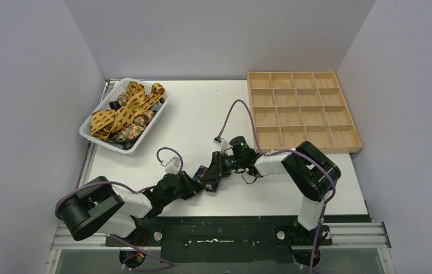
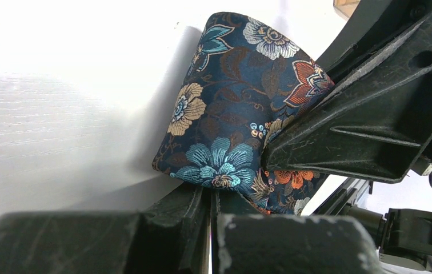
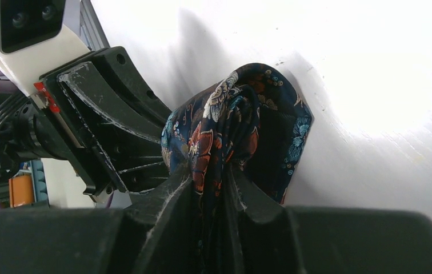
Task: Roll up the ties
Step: Pick up the tie at the center of the board.
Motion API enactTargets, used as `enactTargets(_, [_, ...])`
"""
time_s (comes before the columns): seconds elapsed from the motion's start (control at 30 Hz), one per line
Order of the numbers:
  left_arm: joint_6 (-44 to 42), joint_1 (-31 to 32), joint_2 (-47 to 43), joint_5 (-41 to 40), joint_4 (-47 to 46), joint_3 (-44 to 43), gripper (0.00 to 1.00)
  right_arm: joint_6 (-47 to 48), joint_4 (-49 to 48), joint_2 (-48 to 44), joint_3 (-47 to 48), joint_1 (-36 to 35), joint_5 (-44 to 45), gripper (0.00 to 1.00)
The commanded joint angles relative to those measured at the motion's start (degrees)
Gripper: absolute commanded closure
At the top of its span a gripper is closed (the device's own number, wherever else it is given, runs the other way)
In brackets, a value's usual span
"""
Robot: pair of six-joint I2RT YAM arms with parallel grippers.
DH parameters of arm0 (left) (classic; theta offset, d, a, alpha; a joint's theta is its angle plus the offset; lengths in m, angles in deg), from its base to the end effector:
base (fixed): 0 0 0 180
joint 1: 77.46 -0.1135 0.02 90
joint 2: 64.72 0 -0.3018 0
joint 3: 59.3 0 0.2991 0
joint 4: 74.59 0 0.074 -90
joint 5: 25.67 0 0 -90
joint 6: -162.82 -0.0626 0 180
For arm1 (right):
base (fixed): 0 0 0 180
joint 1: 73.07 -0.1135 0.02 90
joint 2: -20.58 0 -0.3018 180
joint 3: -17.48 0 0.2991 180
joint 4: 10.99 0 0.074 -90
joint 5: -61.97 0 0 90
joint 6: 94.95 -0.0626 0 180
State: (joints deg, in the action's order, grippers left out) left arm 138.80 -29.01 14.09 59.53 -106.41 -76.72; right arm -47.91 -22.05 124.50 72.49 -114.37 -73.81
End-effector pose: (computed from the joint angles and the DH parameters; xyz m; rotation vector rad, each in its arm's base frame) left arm 0.1520 -0.1636 0.0797 -0.4040 2.2535 -1.0686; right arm 0.2574 0.2859 0.1088 -0.4795 2.5031 1.6008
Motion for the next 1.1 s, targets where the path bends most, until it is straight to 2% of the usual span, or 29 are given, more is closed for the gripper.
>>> enactTargets(0.0, [-0.8,0.3,0.1,-4.6,5.1,-0.1,1.0,0.2,1.1,-1.9,1.6,-2.6,-2.7,0.93])
enactTargets(0.17, [-1.3,0.3,-0.8,-4.6,6.2,-0.6,0.99,1.0,3.5,-3.1,1.7,-2.4,0.0,0.94])
enactTargets(0.43, [-0.8,0.9,-6.8,-5.0,9.3,1.8,0.85,2.0,6.2,-7.0,2.3,0.4,4.8,0.98])
enactTargets(0.63, [-1.3,0.9,-13.2,-6.0,14.6,1.7,0.8,2.7,7.9,-8.7,2.3,1.3,6.7,0.97])
enactTargets(0.8, [-1.8,0.9,-13.4,-5.8,13.9,1.3,0.78,3.6,9.9,-8.4,3.1,0.9,6.2,0.89])
enactTargets(1.07, [-0.1,1.1,-1.8,-3.7,0.6,1.2,0.8,1.3,7.0,-5.3,1.8,-1.2,4.7,0.7])
